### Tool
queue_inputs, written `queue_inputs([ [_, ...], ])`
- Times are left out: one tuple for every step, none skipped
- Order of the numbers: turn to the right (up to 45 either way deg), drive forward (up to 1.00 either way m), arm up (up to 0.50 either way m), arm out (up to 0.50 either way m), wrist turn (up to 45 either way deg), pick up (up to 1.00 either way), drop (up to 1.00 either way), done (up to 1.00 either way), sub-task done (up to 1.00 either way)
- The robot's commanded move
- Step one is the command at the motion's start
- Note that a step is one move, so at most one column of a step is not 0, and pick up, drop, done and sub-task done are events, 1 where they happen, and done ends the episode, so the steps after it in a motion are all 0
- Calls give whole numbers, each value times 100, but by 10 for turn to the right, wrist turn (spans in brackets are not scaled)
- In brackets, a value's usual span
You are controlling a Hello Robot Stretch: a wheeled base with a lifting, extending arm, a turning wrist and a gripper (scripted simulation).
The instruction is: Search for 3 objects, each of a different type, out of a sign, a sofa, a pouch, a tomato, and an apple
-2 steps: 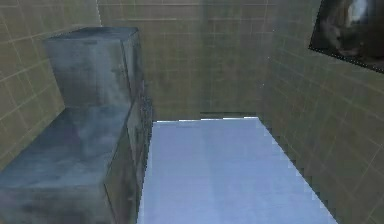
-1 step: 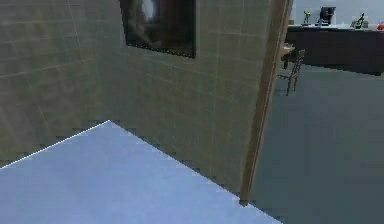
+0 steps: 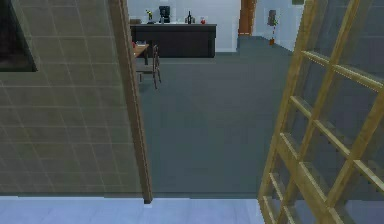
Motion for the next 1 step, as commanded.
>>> queue_inputs([
  [0, 100, 0, 0, 0, 0, 0, 0, 0],
])
